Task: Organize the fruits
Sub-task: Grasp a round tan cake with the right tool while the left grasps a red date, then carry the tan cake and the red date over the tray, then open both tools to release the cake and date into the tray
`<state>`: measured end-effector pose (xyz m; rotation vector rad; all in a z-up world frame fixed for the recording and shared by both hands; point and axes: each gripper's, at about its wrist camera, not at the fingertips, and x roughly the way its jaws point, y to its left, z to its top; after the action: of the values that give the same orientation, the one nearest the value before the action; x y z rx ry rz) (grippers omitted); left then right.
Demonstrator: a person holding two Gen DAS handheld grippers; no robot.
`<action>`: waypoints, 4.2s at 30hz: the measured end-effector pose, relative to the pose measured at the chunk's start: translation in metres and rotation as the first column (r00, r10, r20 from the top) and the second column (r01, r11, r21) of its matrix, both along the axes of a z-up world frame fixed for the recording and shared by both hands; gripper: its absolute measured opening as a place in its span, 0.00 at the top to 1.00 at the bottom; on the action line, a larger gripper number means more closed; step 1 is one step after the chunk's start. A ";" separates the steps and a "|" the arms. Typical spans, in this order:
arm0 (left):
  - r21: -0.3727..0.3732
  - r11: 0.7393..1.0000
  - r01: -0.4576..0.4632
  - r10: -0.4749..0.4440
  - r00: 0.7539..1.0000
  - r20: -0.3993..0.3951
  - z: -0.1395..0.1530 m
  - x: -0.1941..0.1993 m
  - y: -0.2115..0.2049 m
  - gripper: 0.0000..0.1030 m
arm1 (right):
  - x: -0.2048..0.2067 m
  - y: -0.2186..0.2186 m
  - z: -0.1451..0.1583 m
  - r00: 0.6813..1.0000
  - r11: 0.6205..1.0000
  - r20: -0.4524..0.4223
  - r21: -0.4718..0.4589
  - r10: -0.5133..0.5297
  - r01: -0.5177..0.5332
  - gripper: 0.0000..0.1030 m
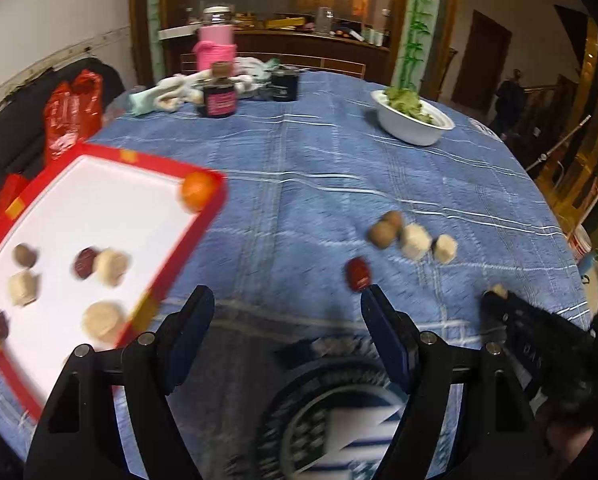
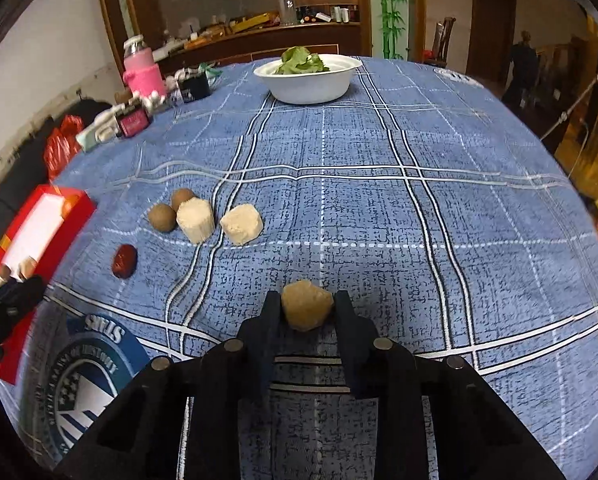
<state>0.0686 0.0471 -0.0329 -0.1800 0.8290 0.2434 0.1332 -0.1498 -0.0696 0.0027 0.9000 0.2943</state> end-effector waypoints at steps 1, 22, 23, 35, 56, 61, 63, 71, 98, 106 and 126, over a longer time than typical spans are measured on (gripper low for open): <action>-0.003 1.000 0.009 -0.009 1.000 -0.004 -0.001 0.006 -0.005 0.26 | 0.000 -0.004 0.000 1.000 1.000 -0.002 0.025 -0.001 0.001 0.73; 0.076 0.994 0.077 -0.074 0.996 -0.039 -0.027 0.024 -0.048 0.86 | 0.002 -0.009 0.000 1.000 0.991 -0.006 0.131 0.016 -0.015 0.73; 0.074 0.995 0.068 -0.066 0.997 -0.032 -0.026 0.024 -0.047 0.86 | 0.001 -0.009 0.001 1.000 0.991 0.000 0.131 0.016 -0.016 0.73; 0.121 0.992 0.042 -0.049 0.997 0.061 -0.012 0.014 -0.047 0.86 | -0.017 0.002 0.019 0.990 0.998 0.142 0.053 0.010 -0.017 0.73; 0.105 0.994 0.020 -0.028 0.997 0.070 -0.011 0.012 -0.041 0.86 | -0.032 0.002 0.031 0.968 1.000 0.249 0.015 -0.020 0.016 0.73; 0.091 0.996 -0.012 0.003 0.996 0.091 -0.009 0.009 -0.035 0.86 | -0.033 -0.001 0.032 0.967 0.999 0.252 0.036 -0.025 0.016 0.73; 0.075 0.997 -0.025 0.016 0.994 0.112 -0.006 0.005 -0.032 0.86 | -0.033 -0.003 0.032 0.967 0.999 0.254 0.041 -0.025 0.015 0.73; 0.054 0.996 -0.077 0.071 0.992 0.104 0.000 -0.014 -0.004 0.85 | -0.035 -0.003 0.032 0.966 0.999 0.258 0.046 -0.016 0.004 0.73; 0.020 0.904 -0.428 0.425 0.902 0.077 0.014 -0.077 0.165 0.85 | -0.068 0.215 0.062 0.854 0.866 0.238 0.085 0.464 -0.494 0.74; 0.009 0.872 -0.490 0.489 0.871 0.046 0.003 -0.085 0.199 0.85 | -0.072 0.264 0.056 0.811 0.819 0.213 0.072 0.545 -0.569 0.74; 0.055 0.858 -0.511 0.513 0.858 -0.020 -0.004 -0.074 0.215 0.85 | -0.061 0.301 0.032 0.805 0.805 0.143 0.073 0.576 -0.589 0.74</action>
<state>-0.0050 0.2622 -0.0373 -0.3541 0.7961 0.7723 0.0720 0.1514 -0.0375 -0.1900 0.7496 0.9189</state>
